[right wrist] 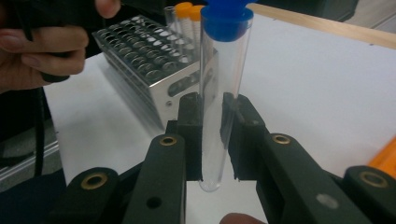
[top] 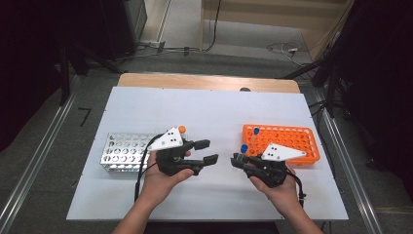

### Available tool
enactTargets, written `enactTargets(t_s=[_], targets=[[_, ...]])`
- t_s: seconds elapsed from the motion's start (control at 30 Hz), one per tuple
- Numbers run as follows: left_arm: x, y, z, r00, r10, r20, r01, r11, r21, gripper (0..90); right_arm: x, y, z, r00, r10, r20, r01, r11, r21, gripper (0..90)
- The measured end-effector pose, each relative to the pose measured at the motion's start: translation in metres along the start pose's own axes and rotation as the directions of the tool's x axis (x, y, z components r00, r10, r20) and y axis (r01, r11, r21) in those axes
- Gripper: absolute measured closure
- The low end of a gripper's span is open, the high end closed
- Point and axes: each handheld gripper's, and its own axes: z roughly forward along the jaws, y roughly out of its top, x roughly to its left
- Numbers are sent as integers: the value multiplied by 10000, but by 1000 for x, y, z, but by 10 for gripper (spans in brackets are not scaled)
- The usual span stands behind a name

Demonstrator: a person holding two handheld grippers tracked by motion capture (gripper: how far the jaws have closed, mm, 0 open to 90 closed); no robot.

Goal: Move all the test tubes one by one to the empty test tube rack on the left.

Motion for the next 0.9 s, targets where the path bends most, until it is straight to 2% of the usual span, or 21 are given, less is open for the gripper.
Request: enactTargets(t_s=[0.03, 0.17, 0.37, 0.6, 0.8, 0.87, 0.9], targets=[[-3, -1, 4, 9998, 59, 175, -60, 10000, 34, 476, 2, 0, 2, 9999, -80, -70, 80, 10000, 24, 749], [-9, -2, 15, 9989, 294, 353, -301, 9994, 191, 533, 12, 1, 8, 9990, -274, -356, 278, 9995, 122, 749], [-15, -5, 26, 9968, 401, 689, -424, 9986, 318, 619, 24, 1, 16, 9961, -535, -695, 554, 9981, 261, 748], [-15, -5, 27, 9963, 491, 708, -515, 9981, 328, 737, 27, 0, 19, 9940, -635, -889, 663, 9974, 295, 749], [-17, -5, 26, 9956, 833, 434, -851, 9956, 395, 773, 26, -1, 20, 9940, -533, -956, 561, 9981, 267, 745], [-17, -4, 24, 9963, 793, 334, -804, 9962, 346, 774, 26, -1, 19, 9943, -523, -934, 543, 9983, 190, 733], [-16, -4, 23, 9966, 779, 260, -787, 9964, 311, 775, 26, -1, 19, 9945, -550, -887, 567, 9982, 167, 698]])
